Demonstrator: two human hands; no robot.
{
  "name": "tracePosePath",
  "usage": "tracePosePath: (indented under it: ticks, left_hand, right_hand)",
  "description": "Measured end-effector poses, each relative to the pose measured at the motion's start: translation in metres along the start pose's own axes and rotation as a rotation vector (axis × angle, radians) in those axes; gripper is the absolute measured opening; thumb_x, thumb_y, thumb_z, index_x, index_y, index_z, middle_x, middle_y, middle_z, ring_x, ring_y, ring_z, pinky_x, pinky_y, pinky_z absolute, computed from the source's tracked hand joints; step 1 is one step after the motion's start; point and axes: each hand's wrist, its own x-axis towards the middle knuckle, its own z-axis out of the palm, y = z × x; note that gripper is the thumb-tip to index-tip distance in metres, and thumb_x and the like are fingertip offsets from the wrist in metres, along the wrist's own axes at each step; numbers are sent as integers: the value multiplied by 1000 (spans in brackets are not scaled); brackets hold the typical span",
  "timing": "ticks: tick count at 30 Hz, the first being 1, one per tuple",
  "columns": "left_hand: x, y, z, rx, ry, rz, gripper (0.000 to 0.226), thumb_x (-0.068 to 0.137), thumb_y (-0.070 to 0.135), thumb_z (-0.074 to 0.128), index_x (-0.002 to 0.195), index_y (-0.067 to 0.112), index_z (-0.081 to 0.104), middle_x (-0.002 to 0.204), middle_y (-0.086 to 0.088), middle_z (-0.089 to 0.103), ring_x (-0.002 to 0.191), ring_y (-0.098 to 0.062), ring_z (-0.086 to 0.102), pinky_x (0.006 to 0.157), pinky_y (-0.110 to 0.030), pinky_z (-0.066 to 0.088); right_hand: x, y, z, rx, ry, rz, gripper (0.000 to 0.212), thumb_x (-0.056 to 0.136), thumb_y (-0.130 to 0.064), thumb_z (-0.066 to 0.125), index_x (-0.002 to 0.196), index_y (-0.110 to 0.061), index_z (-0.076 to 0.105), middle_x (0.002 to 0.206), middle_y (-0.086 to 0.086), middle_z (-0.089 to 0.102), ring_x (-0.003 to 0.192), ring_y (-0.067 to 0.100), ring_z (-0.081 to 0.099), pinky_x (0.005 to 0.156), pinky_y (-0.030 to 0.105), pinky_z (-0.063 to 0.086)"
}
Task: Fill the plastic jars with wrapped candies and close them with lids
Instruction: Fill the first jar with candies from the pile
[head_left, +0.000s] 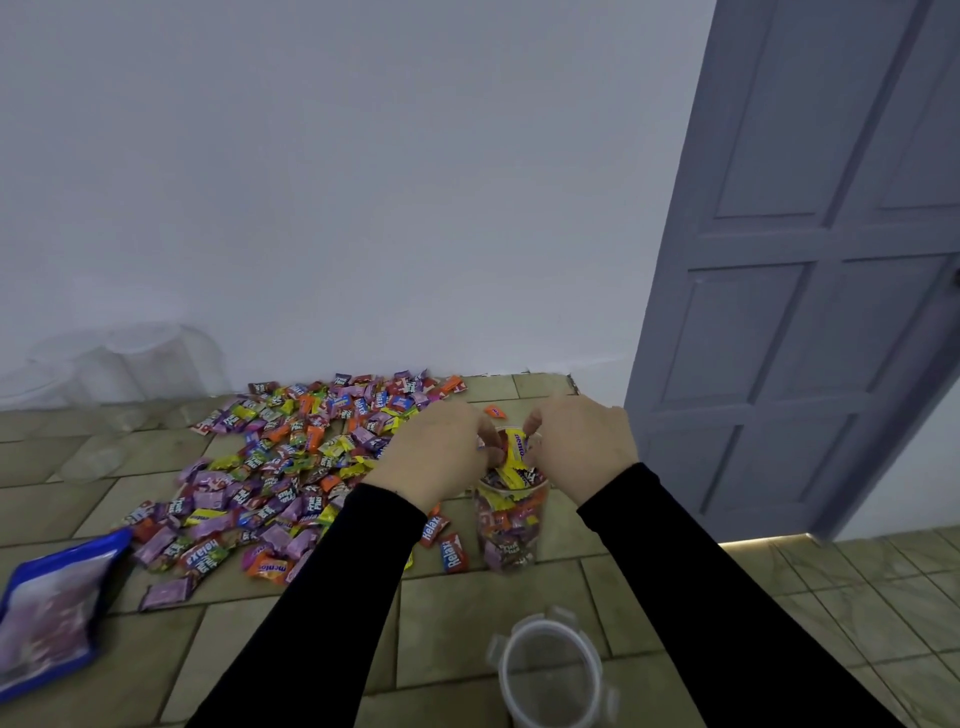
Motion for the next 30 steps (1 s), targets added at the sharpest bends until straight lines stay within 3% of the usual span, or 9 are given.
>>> tracePosePath:
  ticks: [6, 15, 23, 30]
  left_hand:
    - [-2, 2, 8, -16, 34, -12, 18, 87, 21, 66, 103, 26, 72, 114, 4, 67, 108, -16, 57, 89, -30, 46]
    - [-1, -2, 5, -108, 34, -43, 19, 91, 22, 62, 106, 25, 73, 121, 3, 64, 110, -14, 57, 87, -24, 40]
    - [-3, -2, -4, -156, 185, -60, 24, 94, 18, 57, 115, 21, 69, 119, 3, 66, 104, -14, 60, 89, -25, 43]
    - [-19, -22, -23, -165, 386, -174, 22, 93, 23, 56, 108, 26, 71, 109, 7, 69, 84, -9, 54, 79, -22, 41]
  right_hand:
    - [-3, -3, 5, -72, -35, -68, 20, 92, -19, 52, 107, -25, 64, 108, -3, 65, 102, 21, 60, 82, 34, 35]
    - [-4, 2, -1, -48, -38, -67, 23, 92, -19, 53, 111, -25, 63, 110, -2, 66, 104, 21, 61, 77, 32, 33]
    - [2, -12, -13, 135, 36, -151, 21, 92, -24, 54, 111, -22, 63, 107, -1, 67, 102, 21, 61, 84, 33, 50]
    - [10, -40, -37, 401, 24, -247, 27, 91, -37, 57, 109, -20, 66, 110, 1, 66, 106, 20, 59, 88, 34, 48]
